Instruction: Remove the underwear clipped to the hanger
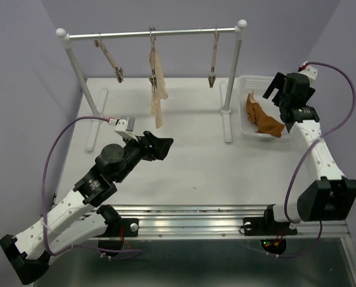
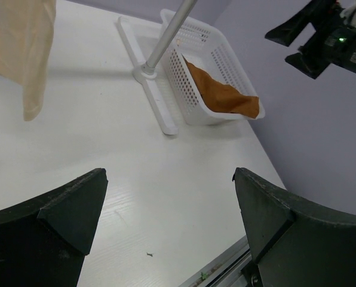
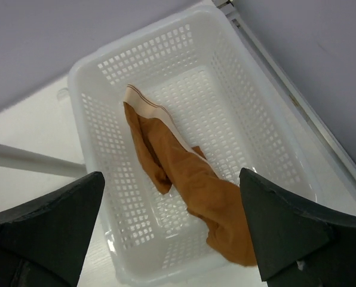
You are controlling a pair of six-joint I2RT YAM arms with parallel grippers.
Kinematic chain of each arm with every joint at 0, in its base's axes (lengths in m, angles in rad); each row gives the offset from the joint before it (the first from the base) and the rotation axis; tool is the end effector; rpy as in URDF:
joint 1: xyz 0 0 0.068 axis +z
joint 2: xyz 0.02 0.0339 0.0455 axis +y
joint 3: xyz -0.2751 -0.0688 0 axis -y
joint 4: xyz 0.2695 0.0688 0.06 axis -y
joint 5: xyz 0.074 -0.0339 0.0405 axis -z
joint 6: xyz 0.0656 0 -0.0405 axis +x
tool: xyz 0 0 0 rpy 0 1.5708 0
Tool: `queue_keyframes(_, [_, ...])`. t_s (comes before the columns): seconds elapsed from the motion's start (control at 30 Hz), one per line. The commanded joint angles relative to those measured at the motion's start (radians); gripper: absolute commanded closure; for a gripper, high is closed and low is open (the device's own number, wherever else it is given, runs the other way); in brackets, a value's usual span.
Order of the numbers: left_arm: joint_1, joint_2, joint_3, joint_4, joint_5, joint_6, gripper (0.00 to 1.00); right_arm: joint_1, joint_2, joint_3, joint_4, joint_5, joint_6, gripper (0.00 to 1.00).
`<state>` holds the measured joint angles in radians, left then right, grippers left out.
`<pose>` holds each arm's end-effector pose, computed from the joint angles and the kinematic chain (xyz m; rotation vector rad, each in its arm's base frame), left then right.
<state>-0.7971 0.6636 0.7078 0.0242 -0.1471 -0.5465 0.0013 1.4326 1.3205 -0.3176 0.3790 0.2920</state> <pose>0.1525 -0.1424 0.3643 0.0736 1.5800 -0.9600 0.3793 -0.0238 0.3592 0.5221 1.9026 -0.1879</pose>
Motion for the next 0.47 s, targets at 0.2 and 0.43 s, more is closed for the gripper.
queue_keyframes(0.2, [-0.001, -0.004, 0.055, -0.015, -0.069, 0.02, 0.01, -0.001, -0.394, -0.286, -0.178, -0.041, 0.239, 0.0])
queue_keyframes(0.43, [0.001, -0.009, 0.056, -0.02, -0.074, 0.013, 0.01, -0.001, -0.523, -0.353, -0.186, -0.058, 0.208, 0.0])
